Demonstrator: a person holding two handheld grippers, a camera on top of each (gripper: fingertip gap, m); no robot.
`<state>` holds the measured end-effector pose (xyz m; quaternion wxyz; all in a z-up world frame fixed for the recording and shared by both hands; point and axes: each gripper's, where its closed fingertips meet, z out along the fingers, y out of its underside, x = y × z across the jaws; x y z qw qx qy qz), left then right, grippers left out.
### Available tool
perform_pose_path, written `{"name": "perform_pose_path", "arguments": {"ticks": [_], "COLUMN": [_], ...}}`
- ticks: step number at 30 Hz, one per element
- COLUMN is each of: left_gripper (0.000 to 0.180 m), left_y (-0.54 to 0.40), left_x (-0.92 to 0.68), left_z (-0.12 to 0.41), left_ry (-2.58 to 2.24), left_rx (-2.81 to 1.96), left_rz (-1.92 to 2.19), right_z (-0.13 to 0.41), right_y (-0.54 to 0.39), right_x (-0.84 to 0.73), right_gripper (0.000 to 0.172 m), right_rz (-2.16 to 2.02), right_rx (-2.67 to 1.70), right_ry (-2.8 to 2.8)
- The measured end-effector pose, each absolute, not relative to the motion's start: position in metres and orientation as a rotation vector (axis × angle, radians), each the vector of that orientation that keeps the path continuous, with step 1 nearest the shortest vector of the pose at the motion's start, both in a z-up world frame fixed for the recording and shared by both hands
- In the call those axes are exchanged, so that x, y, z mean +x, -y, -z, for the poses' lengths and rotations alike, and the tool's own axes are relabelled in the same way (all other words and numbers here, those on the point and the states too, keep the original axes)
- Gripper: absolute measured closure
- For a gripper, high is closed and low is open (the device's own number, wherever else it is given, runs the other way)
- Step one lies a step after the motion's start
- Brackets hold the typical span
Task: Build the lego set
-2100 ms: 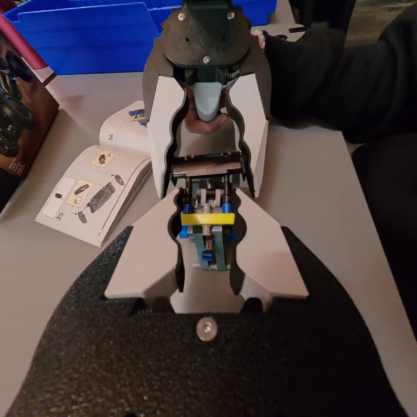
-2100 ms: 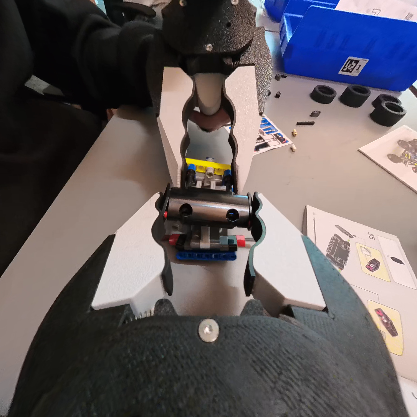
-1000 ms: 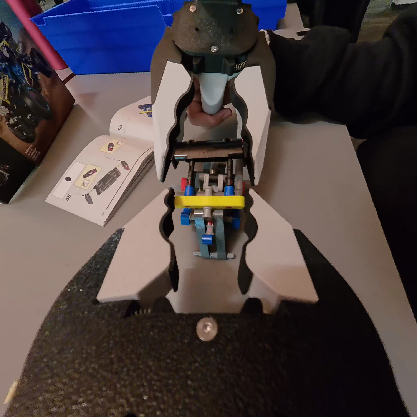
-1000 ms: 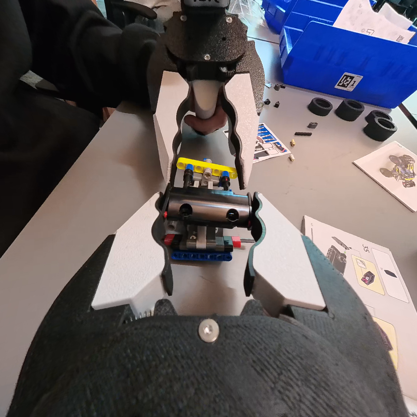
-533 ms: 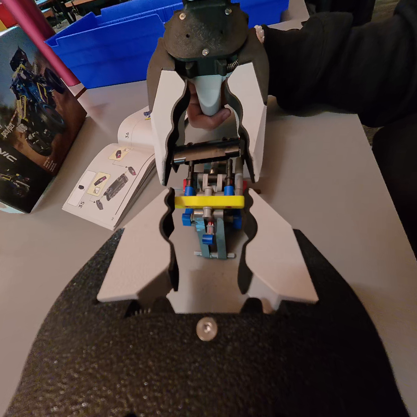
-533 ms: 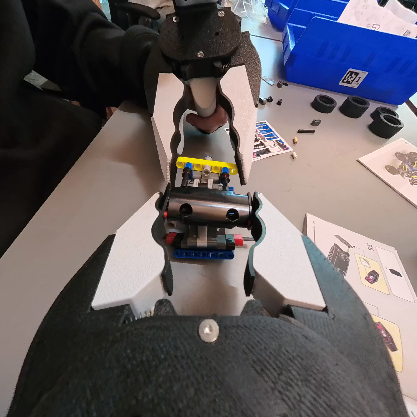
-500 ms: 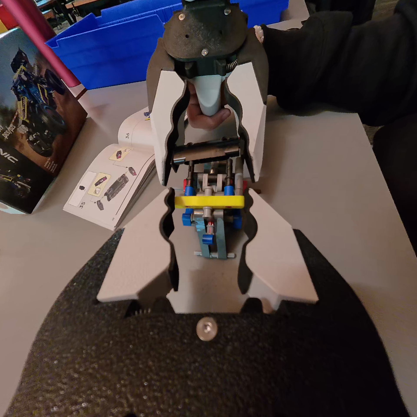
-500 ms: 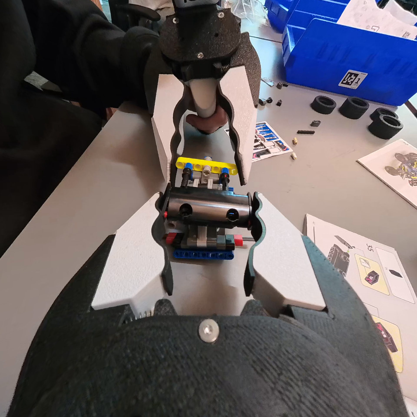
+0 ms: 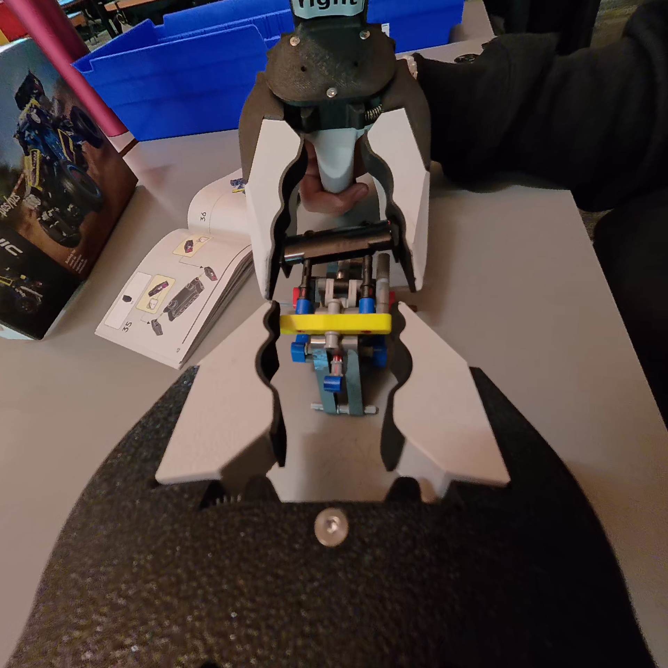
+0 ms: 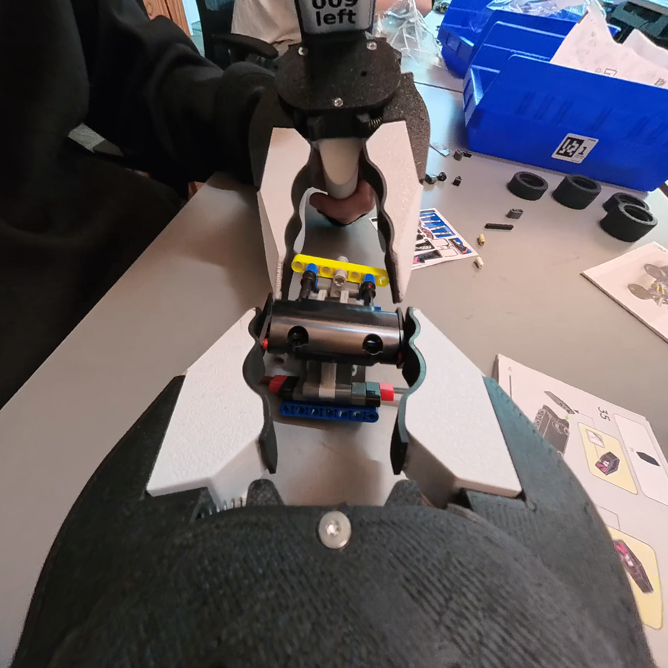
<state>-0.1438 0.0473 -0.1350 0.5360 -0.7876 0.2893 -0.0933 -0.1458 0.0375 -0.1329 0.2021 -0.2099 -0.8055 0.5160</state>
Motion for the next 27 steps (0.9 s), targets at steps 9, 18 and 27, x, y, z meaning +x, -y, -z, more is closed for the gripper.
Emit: {"name": "perform_pose_path", "arguments": {"ticks": [9, 18, 27], "left_gripper": [0.122, 0.122, 0.122], "left_y": [-0.048, -0.049, -0.049], "left_x": [-0.147, -0.147, -0.147], "left_z": [0.135, 0.134, 0.134], "left_ry": [-0.698, -0.700, -0.714], "left_rx": [-1.879, -1.876, -1.874], "left_rz": [0.175, 0.171, 0.177], "right_z": [0.135, 0.146, 0.152], "right_y": [-0.040, -0.040, -0.037], "right_x": [-0.150, -0.152, -0.154], "right_gripper": [0.096, 0.096, 0.096], "right_rz": [-1.295, -1.183, -1.165], "right_rx": [-0.582, -0.618, -0.604], "right_ry": [2.287, 2.364, 2.374]}}
